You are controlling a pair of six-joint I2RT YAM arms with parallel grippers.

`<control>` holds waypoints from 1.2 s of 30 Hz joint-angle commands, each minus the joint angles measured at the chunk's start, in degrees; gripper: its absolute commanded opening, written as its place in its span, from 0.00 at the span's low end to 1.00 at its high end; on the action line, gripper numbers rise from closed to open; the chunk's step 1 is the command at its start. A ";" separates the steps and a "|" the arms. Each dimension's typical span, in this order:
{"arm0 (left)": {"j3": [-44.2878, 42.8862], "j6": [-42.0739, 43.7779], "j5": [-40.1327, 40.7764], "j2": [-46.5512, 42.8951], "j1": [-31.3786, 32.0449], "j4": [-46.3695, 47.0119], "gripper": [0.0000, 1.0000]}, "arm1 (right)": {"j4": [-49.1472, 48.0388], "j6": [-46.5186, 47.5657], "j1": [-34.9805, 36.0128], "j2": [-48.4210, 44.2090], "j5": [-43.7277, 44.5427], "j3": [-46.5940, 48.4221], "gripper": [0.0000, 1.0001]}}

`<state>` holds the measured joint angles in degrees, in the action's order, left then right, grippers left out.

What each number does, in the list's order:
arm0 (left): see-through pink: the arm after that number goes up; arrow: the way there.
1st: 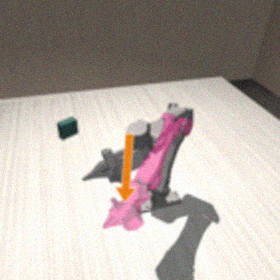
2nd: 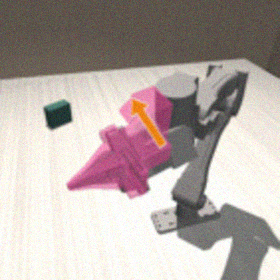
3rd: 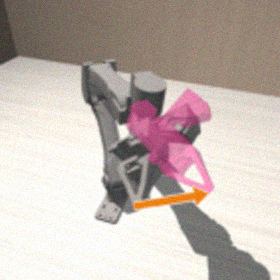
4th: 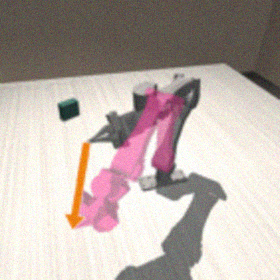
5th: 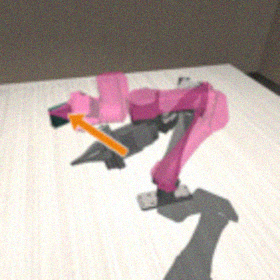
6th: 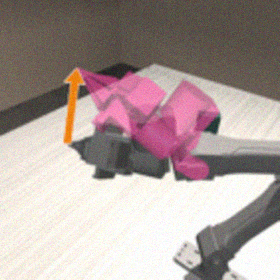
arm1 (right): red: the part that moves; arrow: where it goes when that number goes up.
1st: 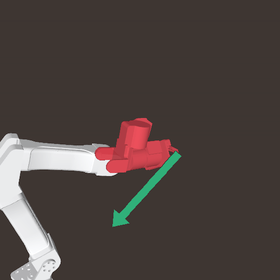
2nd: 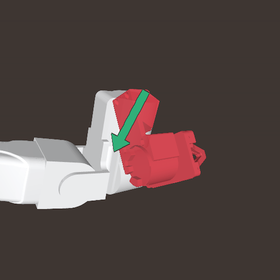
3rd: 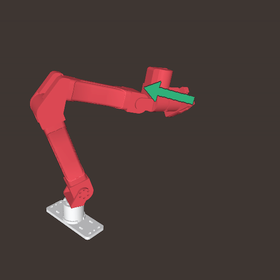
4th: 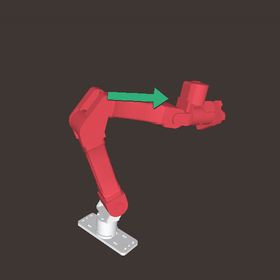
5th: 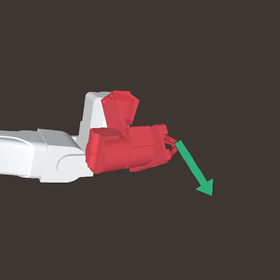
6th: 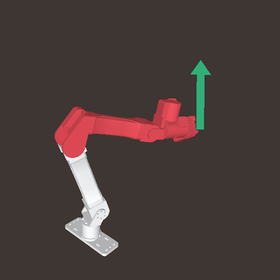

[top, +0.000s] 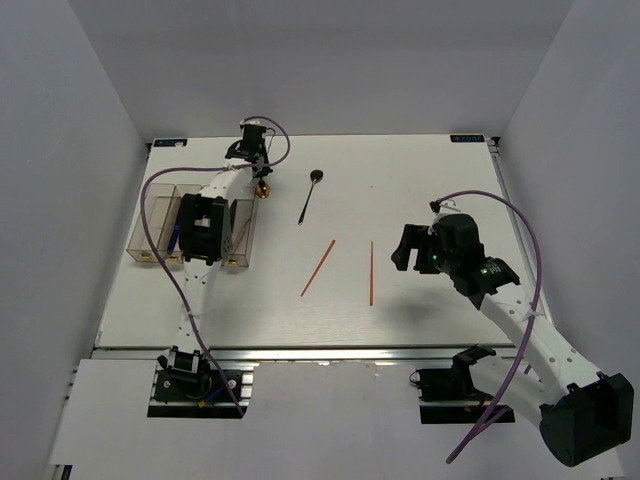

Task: Sort the eating utensils into containers

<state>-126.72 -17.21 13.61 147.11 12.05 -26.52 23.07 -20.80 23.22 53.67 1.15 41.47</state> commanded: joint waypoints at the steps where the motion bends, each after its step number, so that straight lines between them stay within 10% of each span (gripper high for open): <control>1: -0.38 -0.10 -4.11 1.43 -0.54 -2.31 0.08 | -0.39 -0.38 -0.20 -0.41 0.44 2.21 0.87; 11: 3.14 3.14 -20.45 -6.74 -0.10 12.80 0.00 | 0.13 -0.30 -0.28 -0.67 0.43 2.56 0.87; 18: 7.61 12.53 -8.63 -20.79 -0.01 15.02 0.00 | 0.31 -0.12 -0.28 -1.64 0.26 2.47 0.87; 32: 67.89 44.51 -16.59 -63.69 -22.16 41.19 0.00 | -3.91 1.55 -0.28 -6.20 -6.85 2.38 0.87; 36: 71.07 50.25 -23.97 -63.62 -25.93 28.04 0.00 | -3.65 1.81 -0.37 -7.96 -7.21 2.12 0.88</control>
<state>-57.23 24.86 -1.72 83.07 -13.23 7.27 21.89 -20.29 23.20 47.42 -4.38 41.47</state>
